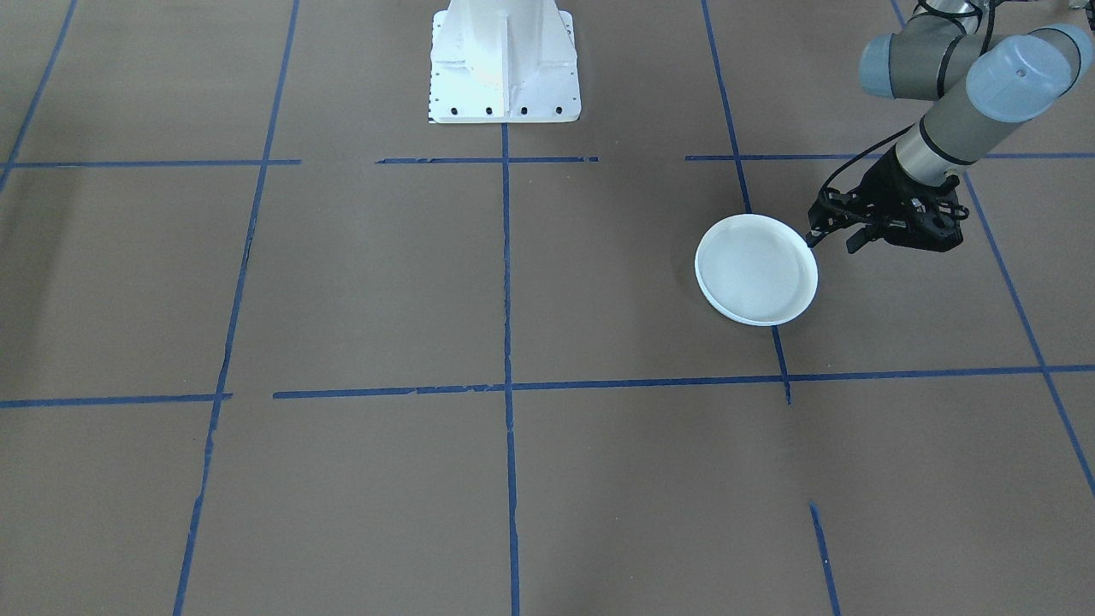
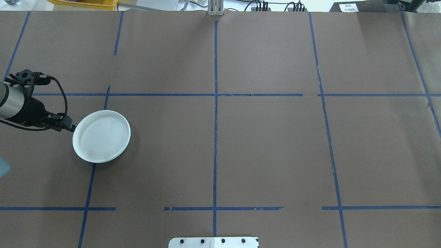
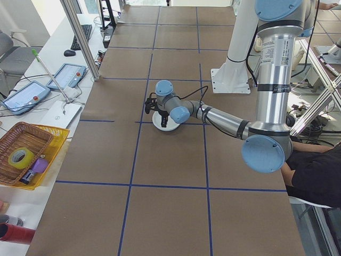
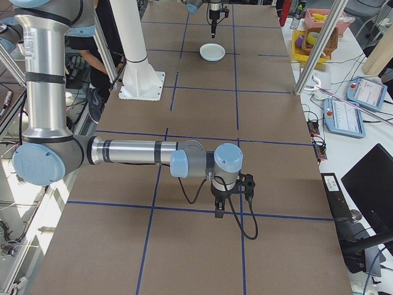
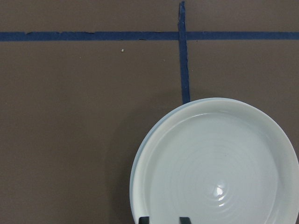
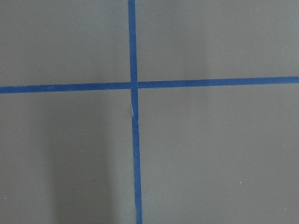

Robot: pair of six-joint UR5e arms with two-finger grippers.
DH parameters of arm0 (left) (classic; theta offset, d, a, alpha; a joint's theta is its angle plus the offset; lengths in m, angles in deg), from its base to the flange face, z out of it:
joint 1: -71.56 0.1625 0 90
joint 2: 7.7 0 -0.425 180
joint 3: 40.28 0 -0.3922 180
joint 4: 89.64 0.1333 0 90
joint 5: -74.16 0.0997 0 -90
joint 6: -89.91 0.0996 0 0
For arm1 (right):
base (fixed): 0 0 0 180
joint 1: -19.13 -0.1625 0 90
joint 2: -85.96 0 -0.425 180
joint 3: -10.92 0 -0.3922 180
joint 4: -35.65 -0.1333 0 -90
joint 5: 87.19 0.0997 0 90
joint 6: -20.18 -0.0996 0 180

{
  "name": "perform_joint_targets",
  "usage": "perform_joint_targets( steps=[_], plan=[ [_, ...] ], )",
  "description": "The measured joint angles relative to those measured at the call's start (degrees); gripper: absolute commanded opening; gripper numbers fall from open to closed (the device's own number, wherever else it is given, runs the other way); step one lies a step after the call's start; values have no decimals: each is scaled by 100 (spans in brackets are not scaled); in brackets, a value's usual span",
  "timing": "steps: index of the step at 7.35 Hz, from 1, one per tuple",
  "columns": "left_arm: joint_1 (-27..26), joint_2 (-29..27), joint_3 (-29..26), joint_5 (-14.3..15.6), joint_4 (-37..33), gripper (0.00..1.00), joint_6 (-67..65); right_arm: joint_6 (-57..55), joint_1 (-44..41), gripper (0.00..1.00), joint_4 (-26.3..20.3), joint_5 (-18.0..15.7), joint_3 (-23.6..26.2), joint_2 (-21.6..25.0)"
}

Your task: Stack plate in center

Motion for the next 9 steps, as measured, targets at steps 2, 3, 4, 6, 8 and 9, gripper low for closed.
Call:
perform_joint_targets(
  steps=[2, 3, 4, 6, 8, 9],
  plan=[
    [-196, -8, 40, 4, 13, 100, 208, -2, 0, 100, 0, 3, 0, 0],
    [-401, -12, 30, 11, 32, 100, 634, -3, 0, 100, 0, 1, 0, 0],
    [-687, -13, 4, 18, 66, 100, 1189, -4, 1, 100, 0, 1, 0, 0],
    [-1310, -32, -26, 25, 479, 100, 2310, -4, 2, 100, 0, 6, 0, 0],
    [-1961, -78, -68, 93, 1326, 100, 3609, -3, 2, 100, 0, 7, 0, 0],
    [-2262, -66, -108, 117, 1648, 100, 4113, 1, 2, 100, 0, 6, 0, 0]
  ],
)
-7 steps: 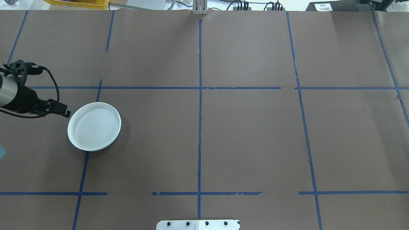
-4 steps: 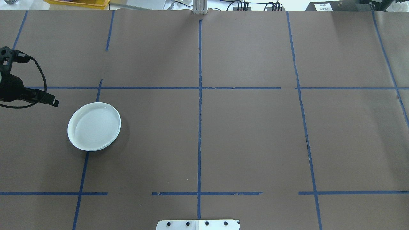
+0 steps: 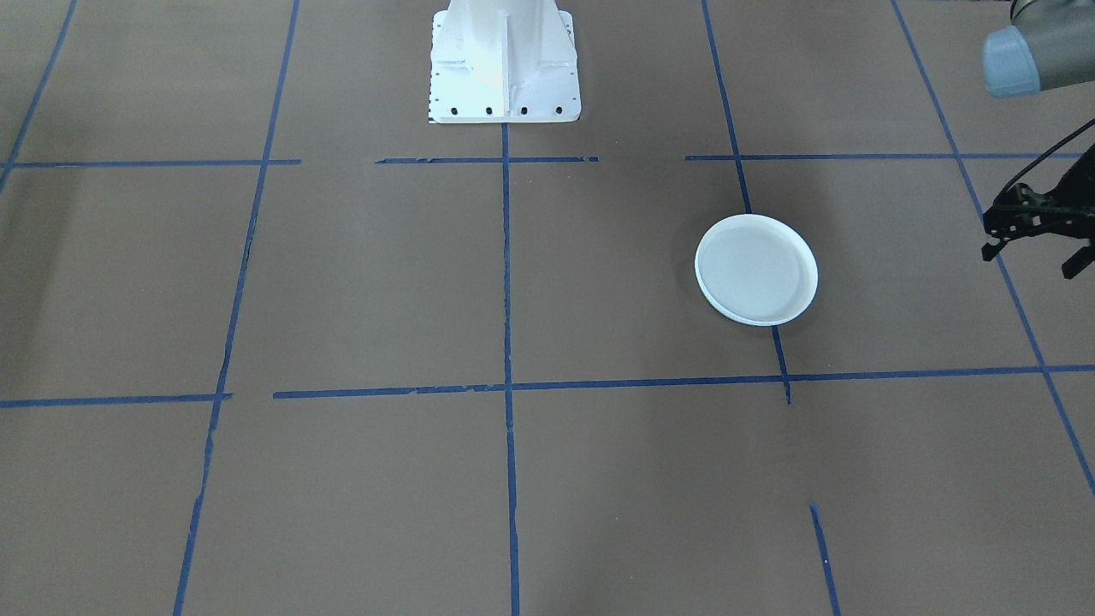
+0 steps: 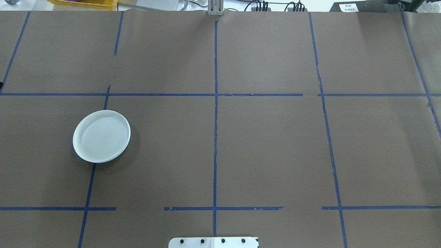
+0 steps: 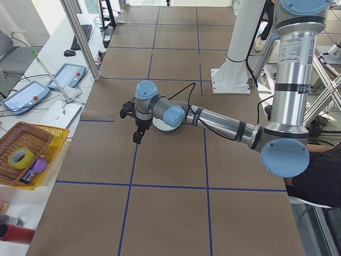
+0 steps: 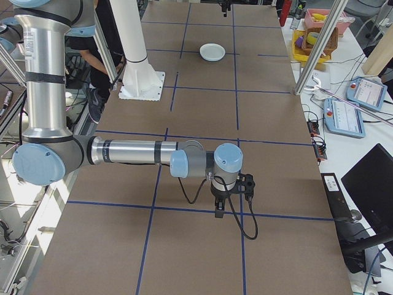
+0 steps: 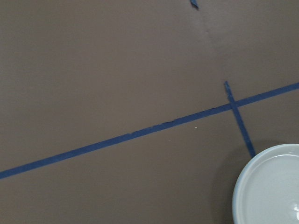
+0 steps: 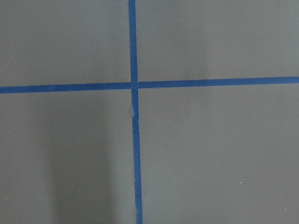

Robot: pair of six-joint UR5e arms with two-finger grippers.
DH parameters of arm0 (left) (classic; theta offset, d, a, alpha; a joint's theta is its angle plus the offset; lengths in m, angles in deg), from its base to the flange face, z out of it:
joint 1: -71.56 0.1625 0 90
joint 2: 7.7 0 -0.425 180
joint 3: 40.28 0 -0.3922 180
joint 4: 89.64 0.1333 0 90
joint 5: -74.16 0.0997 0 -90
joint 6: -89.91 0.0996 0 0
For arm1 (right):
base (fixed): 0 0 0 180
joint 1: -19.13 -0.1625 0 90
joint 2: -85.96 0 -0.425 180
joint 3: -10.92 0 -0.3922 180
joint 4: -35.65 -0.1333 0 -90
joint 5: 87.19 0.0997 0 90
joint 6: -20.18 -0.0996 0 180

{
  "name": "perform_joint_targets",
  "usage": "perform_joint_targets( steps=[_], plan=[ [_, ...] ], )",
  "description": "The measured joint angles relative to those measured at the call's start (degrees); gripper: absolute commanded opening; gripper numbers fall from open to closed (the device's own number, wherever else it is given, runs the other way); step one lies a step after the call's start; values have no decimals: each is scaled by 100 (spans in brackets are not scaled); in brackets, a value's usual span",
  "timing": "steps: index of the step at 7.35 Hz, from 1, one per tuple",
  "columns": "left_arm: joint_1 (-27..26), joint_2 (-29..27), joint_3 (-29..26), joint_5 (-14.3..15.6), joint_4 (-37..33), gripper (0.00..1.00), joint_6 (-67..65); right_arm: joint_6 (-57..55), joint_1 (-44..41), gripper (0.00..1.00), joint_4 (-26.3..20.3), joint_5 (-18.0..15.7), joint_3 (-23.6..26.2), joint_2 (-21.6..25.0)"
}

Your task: Stack plate in center

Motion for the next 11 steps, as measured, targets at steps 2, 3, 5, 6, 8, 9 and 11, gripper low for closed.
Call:
perform_joint_targets(
  steps=[2, 3, 5, 6, 8, 9, 11],
  plan=[
    [-547, 43, -130, -24, 850, 100, 829, 2, 0, 100, 0, -2, 0, 0],
    [-723, 76, -180, -63, 1150, 100, 1015, -2, 0, 100, 0, -3, 0, 0],
    [-963, 183, -369, -293, 1330, 100, 1151, -5, 0, 100, 0, -1, 0, 0],
    [-1152, 216, -568, -474, 1342, 100, 1275, -3, 0, 100, 0, -2, 0, 0],
    [-1467, 332, -807, -651, 1346, 100, 1476, 2, 0, 100, 0, -5, 0, 0],
    [-1535, 391, -845, -677, 1347, 100, 1506, 3, 0, 100, 0, -4, 0, 0],
    [-1576, 462, -871, -689, 1343, 100, 1520, -2, 0, 100, 0, 1, 0, 0]
  ],
)
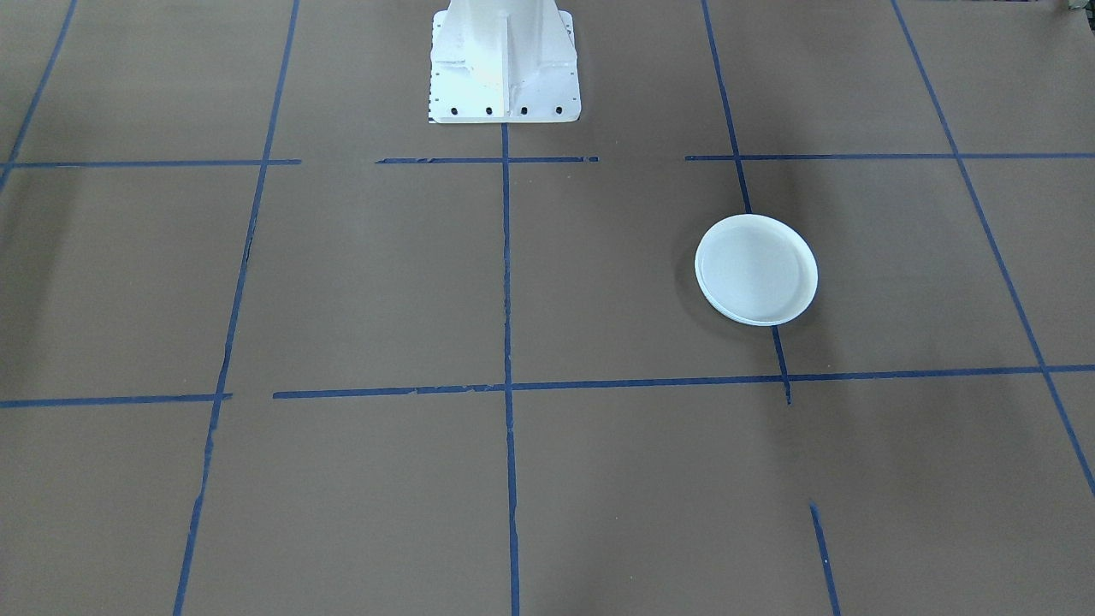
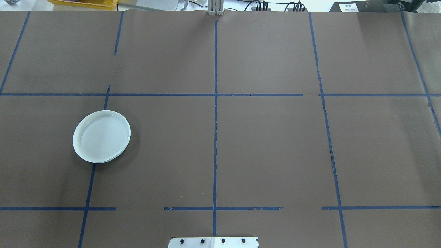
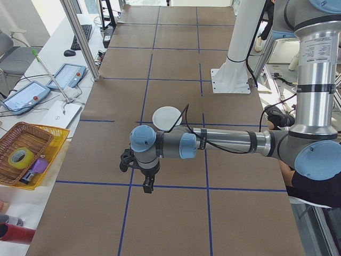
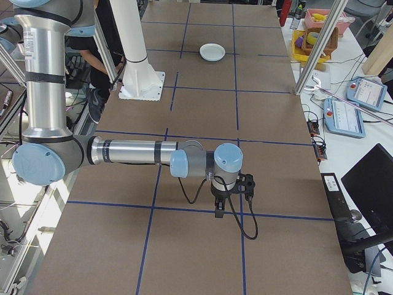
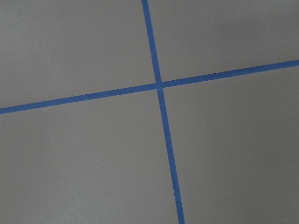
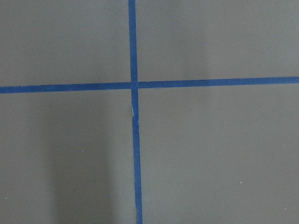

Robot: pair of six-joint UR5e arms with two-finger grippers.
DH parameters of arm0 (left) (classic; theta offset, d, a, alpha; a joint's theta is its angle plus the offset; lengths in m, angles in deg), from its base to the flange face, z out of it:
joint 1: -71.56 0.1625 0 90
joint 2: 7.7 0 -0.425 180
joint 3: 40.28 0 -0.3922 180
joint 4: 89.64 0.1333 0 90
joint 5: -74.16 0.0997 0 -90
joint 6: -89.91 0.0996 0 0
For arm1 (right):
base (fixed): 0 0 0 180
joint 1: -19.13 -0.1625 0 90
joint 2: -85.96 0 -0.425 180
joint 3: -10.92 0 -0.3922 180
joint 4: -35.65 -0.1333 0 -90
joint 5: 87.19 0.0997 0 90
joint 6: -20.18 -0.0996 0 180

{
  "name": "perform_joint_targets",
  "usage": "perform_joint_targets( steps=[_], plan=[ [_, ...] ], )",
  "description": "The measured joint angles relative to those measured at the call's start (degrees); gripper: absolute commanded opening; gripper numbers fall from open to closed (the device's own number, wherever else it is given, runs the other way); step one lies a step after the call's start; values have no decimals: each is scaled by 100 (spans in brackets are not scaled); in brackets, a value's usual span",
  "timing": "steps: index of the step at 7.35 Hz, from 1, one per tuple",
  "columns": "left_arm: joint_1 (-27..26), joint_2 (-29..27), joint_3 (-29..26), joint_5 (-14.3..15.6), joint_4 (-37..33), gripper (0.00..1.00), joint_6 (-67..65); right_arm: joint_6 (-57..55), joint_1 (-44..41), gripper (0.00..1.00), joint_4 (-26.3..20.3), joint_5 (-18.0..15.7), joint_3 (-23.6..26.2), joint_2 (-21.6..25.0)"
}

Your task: Stack plate in center

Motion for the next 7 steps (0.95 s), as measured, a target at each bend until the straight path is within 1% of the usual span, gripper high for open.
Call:
perform_joint_targets(
  steps=[7],
  plan=[
    [-77, 9, 33, -8, 10, 100, -12, -1, -1, 100, 0, -4, 0, 0]
  ],
)
